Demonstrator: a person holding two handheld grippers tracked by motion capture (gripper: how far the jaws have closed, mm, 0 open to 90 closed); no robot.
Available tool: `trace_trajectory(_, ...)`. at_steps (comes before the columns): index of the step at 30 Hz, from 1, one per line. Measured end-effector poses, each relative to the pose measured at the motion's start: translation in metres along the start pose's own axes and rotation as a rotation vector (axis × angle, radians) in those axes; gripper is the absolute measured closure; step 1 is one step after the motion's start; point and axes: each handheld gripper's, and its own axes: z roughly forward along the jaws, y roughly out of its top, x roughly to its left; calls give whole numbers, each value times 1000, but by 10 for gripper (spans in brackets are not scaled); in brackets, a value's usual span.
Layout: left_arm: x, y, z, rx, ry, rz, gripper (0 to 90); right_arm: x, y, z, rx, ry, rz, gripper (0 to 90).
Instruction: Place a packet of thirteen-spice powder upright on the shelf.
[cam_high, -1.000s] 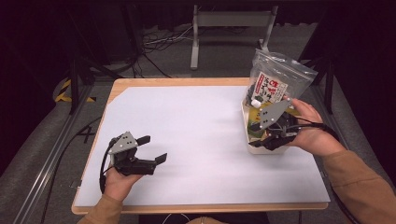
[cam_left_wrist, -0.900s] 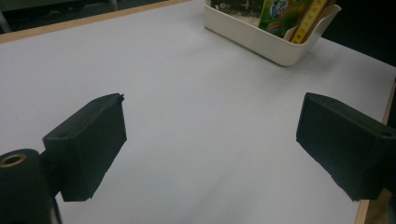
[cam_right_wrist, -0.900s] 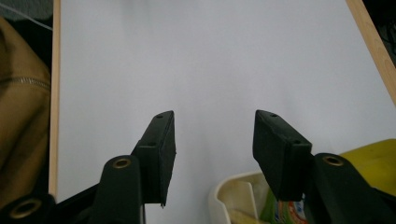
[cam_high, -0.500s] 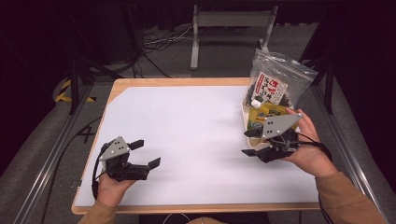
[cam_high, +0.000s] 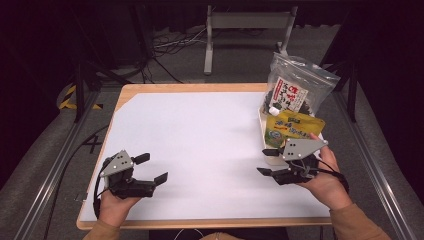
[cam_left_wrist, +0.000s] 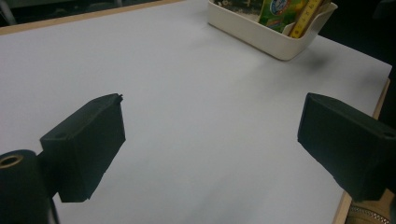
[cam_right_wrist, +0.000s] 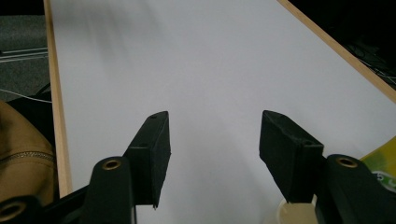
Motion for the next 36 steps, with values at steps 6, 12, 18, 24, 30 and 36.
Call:
trace_trajectory(6,0,-2,-1,4,0,-2,79,3,-16,8,-25,-15,63,443)
trace_trajectory(12,0,-3,-1,1,3,-7,79,7,-32,16,-17,-43,97,445)
trace_trajectory(18,2,-6,2,14,9,15,77,10,-49,24,-18,-83,131,423)
trace_trajectory(24,5,-10,5,22,4,25,76,12,-63,34,25,-93,147,415)
trace_trajectory(30,7,-13,9,39,-6,29,75,10,-73,43,64,-91,151,395)
trace_trajectory(36,9,-14,9,38,-5,16,75,10,-74,43,61,-84,150,359)
